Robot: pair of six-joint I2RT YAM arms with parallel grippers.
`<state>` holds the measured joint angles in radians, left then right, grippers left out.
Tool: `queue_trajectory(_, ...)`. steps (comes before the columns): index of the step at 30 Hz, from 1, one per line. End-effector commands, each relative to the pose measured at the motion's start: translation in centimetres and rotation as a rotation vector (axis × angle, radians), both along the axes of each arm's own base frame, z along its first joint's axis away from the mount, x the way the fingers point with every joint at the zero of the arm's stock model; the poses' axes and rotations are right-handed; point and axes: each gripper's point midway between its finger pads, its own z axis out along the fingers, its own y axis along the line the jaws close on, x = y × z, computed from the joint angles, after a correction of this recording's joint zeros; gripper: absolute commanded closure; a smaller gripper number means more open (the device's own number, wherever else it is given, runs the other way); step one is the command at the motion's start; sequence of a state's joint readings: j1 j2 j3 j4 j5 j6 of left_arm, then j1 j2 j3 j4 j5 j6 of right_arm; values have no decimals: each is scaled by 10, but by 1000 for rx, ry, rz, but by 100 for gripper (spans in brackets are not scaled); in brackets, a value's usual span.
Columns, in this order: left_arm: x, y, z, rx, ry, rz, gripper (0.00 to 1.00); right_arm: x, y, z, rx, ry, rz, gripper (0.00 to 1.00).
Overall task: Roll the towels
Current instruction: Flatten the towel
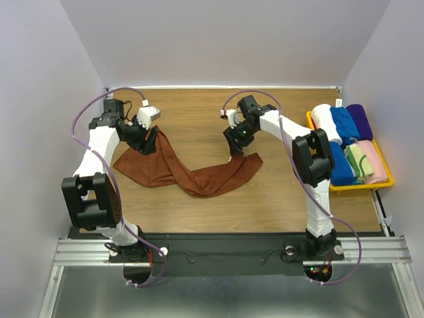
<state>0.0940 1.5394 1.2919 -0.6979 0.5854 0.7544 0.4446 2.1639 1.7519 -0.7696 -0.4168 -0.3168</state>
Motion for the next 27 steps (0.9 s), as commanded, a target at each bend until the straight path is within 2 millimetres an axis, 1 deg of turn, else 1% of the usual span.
queue_trajectory(1,-6,-1,2,-23,-7,0,29,11,7,9,29,-24,41,40)
queue_trajectory(2,-6,-1,1,-25,-6,1,29,11,7,6,29,-17,46,41)
queue_trajectory(5,-5,1,-1,-26,-3,3,29,10,12,7,42,5,69,45)
queue_trajectory(6,-3,2,-2,-26,-3,8,29,6,12,6,43,31,74,46)
queue_trajectory(7,-2,3,-2,-26,-2,11,29,5,12,5,42,38,79,46)
queue_trajectory(10,9,11,-2,-31,-7,51,29,0,13,0,42,72,96,49)
queue_trajectory(13,27,21,0,-23,-28,114,28,-6,13,-2,46,97,109,53)
queue_trajectory(16,45,28,1,-10,-49,146,27,-12,12,-2,45,113,120,58)
queue_trajectory(18,61,33,0,3,-67,160,27,-15,12,-2,51,124,130,60)
queue_trajectory(19,66,34,-1,5,-65,162,26,-15,12,-2,54,125,132,60)
queue_trajectory(20,71,35,-1,4,-66,169,26,-17,12,-3,52,132,137,64)
queue_trajectory(21,76,36,-3,3,-64,173,26,-17,12,-3,53,130,139,67)
queue_trajectory(22,84,37,-6,1,-65,173,26,-16,14,-2,59,130,140,68)
queue_trajectory(24,96,39,-7,0,-74,184,26,-17,15,-4,63,140,142,77)
queue_trajectory(25,108,41,-9,1,-89,189,26,-16,16,-2,72,139,142,85)
queue_trajectory(27,119,43,-13,2,-93,191,26,-16,17,0,77,139,138,94)
